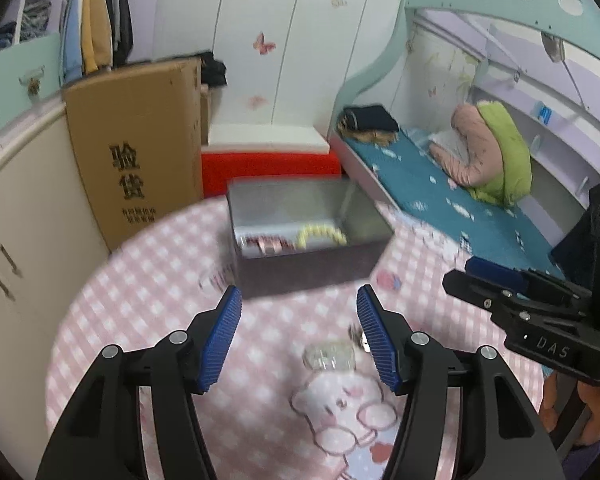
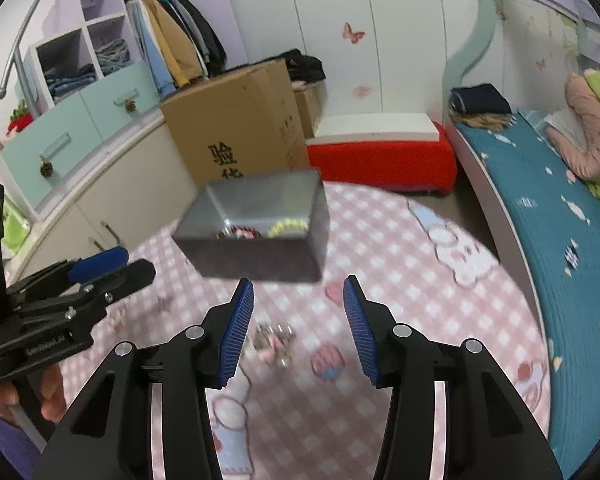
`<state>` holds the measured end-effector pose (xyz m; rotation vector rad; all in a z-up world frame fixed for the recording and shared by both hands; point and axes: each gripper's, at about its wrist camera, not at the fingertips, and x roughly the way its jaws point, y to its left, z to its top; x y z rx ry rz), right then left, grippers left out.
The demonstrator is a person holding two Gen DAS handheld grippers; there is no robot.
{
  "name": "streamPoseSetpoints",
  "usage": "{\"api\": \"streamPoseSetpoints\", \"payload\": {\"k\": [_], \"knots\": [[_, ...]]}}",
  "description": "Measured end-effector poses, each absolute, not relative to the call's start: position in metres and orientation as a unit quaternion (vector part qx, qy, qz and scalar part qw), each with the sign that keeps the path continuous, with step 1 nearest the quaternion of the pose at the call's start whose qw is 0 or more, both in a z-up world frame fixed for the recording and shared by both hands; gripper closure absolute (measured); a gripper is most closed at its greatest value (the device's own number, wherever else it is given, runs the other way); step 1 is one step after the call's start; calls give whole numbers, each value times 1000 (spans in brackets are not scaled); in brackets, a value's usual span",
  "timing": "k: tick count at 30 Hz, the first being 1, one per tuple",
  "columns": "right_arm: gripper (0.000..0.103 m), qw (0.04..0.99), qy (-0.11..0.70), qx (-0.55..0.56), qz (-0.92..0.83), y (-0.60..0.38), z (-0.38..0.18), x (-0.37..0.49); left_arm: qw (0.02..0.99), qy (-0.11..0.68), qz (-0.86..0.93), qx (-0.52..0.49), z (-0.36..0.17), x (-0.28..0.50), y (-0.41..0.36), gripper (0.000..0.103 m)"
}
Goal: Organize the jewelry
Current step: 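Move the left tool over the jade pendant while the right tool approaches the pearl charm cluster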
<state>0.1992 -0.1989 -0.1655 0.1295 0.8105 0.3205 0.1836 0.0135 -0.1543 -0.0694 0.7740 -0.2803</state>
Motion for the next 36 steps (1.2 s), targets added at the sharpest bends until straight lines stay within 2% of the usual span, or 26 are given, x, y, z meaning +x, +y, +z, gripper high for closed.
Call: {"api": "streamPoseSetpoints", "payload": {"k": [10, 23, 26, 27, 36], "knots": [[57, 886, 434, 71, 146, -205, -215, 183, 887, 440, -140, -14, -213, 178, -18, 45], [57, 884, 441, 54, 148, -199, -228, 185, 890, 437, -126, 21, -227, 190, -30, 46], [56, 883, 441, 47, 152, -194, -229, 188, 894, 431, -118, 42, -228, 190, -33, 55], [56, 883, 442, 44, 154, -191, -230, 189, 895, 429, -116, 49, -229, 190, -34, 62], [57, 881, 441, 5, 170, -163, -231, 194, 895, 429, -120, 36, -226, 188, -21, 65]]}}
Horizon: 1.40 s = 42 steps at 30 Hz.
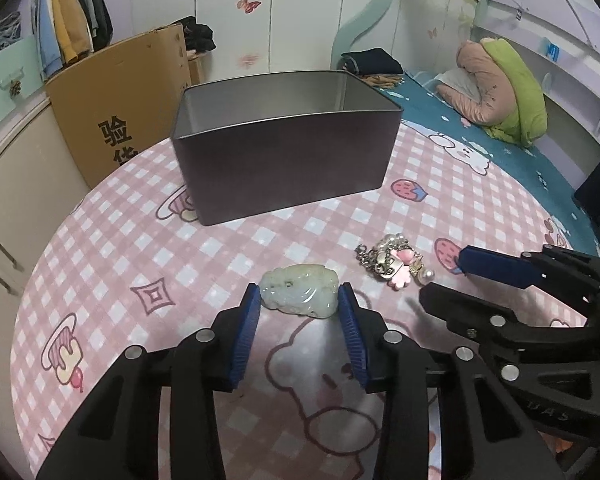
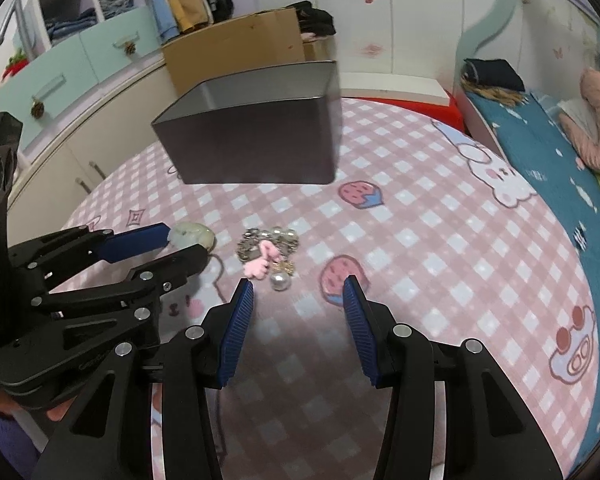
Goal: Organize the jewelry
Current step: 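Move the left tool over the jade pendant while the right tool approaches the pearl charm cluster, then grasp the jade pendant with the left tool while the right tool grasps a pearl charm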
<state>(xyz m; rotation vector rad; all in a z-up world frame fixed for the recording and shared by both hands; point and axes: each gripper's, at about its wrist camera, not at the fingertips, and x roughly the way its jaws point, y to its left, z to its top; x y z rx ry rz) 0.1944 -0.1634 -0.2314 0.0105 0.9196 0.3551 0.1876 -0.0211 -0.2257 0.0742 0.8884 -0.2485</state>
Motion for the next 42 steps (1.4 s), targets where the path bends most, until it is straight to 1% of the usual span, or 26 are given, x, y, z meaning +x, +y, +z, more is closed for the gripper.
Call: {"api": "streamPoseSetpoints", "payload": {"k": [5, 6, 7, 9, 10, 11, 13, 15, 20, 21, 22, 23, 29, 30, 32, 33, 34, 35, 36, 42], "knots": [[57, 883, 440, -15, 164, -157, -231, 199, 892, 433, -125, 24, -224, 185, -12, 65], [59, 883, 439, -20, 164, -155, -231, 200, 892, 433, -126, 23, -224, 185, -11, 65], [65, 883, 439, -27, 162, -154, -231, 201, 892, 433, -127, 23, -224, 184, -10, 65], [70, 883, 439, -37, 162, -152, -231, 203, 892, 433, -130, 21, -224, 184, -8, 65], [74, 884, 438, -45, 159, -151, -231, 204, 892, 433, -131, 19, -224, 184, -7, 65], [76, 883, 438, -48, 159, -151, -231, 204, 891, 433, -133, 18, -223, 184, -6, 65], [86, 880, 441, -49, 168, -149, -231, 203, 891, 432, -135, 15, -222, 183, -5, 66], [91, 879, 441, -55, 173, -145, -230, 202, 891, 432, -138, 14, -221, 182, -5, 67], [91, 880, 440, -45, 174, -150, -225, 196, 893, 427, -144, 9, -216, 178, -2, 68], [91, 881, 437, -41, 174, -152, -223, 195, 893, 426, -146, 7, -215, 178, -1, 78], [91, 883, 435, -38, 174, -155, -219, 193, 892, 426, -153, 3, -214, 177, -1, 98], [91, 885, 431, -34, 174, -158, -214, 192, 889, 429, -161, -3, -212, 178, -1, 103], [91, 895, 412, -19, 173, -171, -189, 187, 888, 428, -165, -13, -208, 176, 2, 103], [91, 896, 409, -16, 173, -172, -187, 186, 886, 433, -166, -19, -208, 176, 4, 102], [91, 896, 408, -12, 173, -174, -183, 185, 885, 435, -161, -28, -210, 175, 9, 98], [91, 896, 408, -9, 175, -175, -182, 184, 888, 433, -154, -27, -210, 174, 11, 86], [91, 896, 407, -7, 176, -176, -181, 184, 891, 428, -148, -23, -209, 172, 12, 64], [91, 896, 407, -6, 175, -176, -181, 183, 894, 425, -144, -19, -209, 170, 13, 54], [91, 896, 408, -3, 176, -177, -182, 183, 899, 416, -136, -16, -207, 168, 15, 49], [91, 894, 411, 4, 181, -175, -185, 187, 898, 421, -125, 2, -211, 180, 13, 49]]}}
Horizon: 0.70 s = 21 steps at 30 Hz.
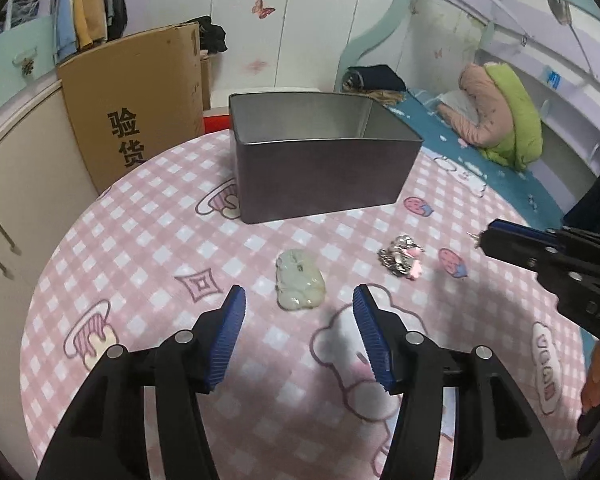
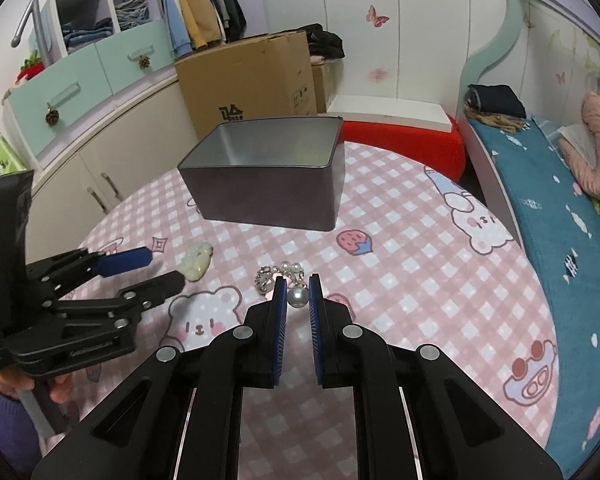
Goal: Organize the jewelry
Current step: 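Grasp the jade pendant with the left tool while the right tool grasps a pearl charm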
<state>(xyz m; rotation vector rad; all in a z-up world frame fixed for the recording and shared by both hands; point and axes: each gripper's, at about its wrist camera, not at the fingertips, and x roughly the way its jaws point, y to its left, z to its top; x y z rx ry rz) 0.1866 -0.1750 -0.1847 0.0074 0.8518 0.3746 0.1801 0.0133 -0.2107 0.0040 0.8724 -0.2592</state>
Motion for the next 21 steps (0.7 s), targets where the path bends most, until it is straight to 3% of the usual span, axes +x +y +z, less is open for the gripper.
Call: {"api": "streamPoseSetpoints", "payload": {"k": [5, 7, 18, 19, 21], "knots": [[91, 894, 409, 8, 181, -177, -184, 194, 890, 440, -116, 7, -220, 201, 5, 52], [91, 895, 407, 9, 181, -178, -182, 197, 890, 443, -109, 19, -224, 203, 2, 76], [91, 904, 382, 16, 193, -181, -153, 218, 898, 415, -146, -3, -195, 193, 13, 78], [91, 905, 378, 17, 195, -181, -148, 220, 902, 404, -151, -8, -184, 191, 16, 100], [91, 907, 368, 23, 202, -179, -137, 224, 903, 394, -173, -19, -168, 190, 18, 103]]}}
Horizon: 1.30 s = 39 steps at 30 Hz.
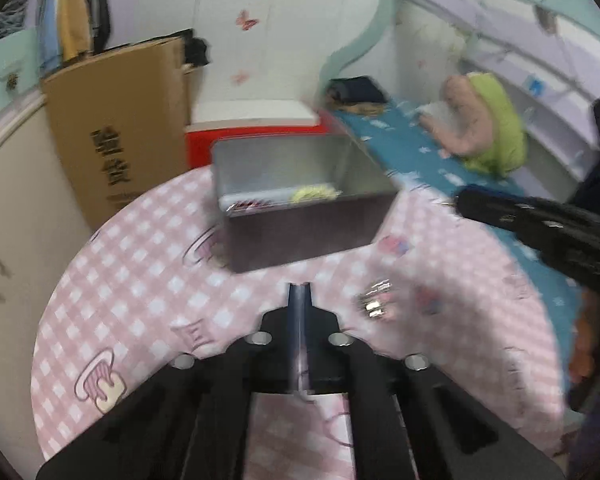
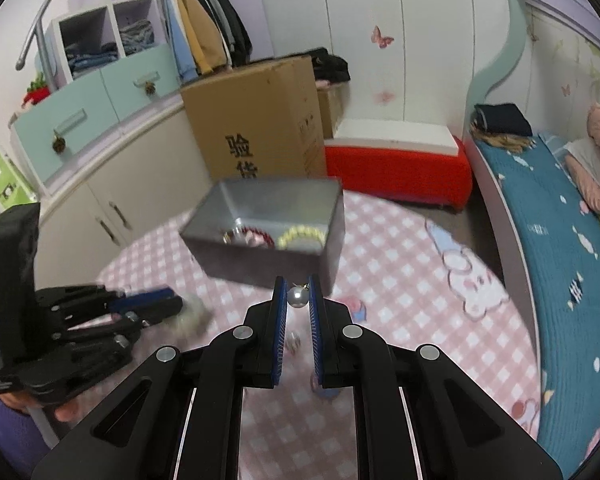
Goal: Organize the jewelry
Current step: 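Grasp the jade pendant with the left tool while the right tool grasps a pearl charm, then lower the jade pendant into the grey box with the left tool while the right tool drops its charm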
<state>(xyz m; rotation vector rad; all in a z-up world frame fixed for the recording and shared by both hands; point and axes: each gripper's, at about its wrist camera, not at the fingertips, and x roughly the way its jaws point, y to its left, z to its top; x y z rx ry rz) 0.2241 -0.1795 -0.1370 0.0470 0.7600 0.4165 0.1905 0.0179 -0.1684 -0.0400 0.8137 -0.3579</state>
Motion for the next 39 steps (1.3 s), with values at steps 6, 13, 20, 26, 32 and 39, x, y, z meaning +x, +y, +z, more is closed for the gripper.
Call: {"api": "streamPoseSetpoints", "payload": {"k": [6, 13, 20, 26, 32, 39], "knots": [[91, 912, 353, 20, 208, -172, -117, 235, 908, 384, -165, -17, -156, 203, 26, 103], [91, 905, 369, 20, 212, -168, -132, 238, 900, 410, -150, -2, -194, 196, 23, 45], [91, 901, 376, 21, 214, -166, -141, 236, 885, 438, -145, 54, -226, 191, 1, 48], [91, 901, 376, 23, 214, -166, -141, 236, 891, 427, -140, 61, -230, 192, 1, 62], [91, 902, 374, 24, 215, -167, -141, 236, 891, 425, -158, 15, -216, 190, 13, 62], [91, 905, 365, 22, 217, -167, -131, 239, 913, 369, -174, -16, -157, 191, 27, 62]]}}
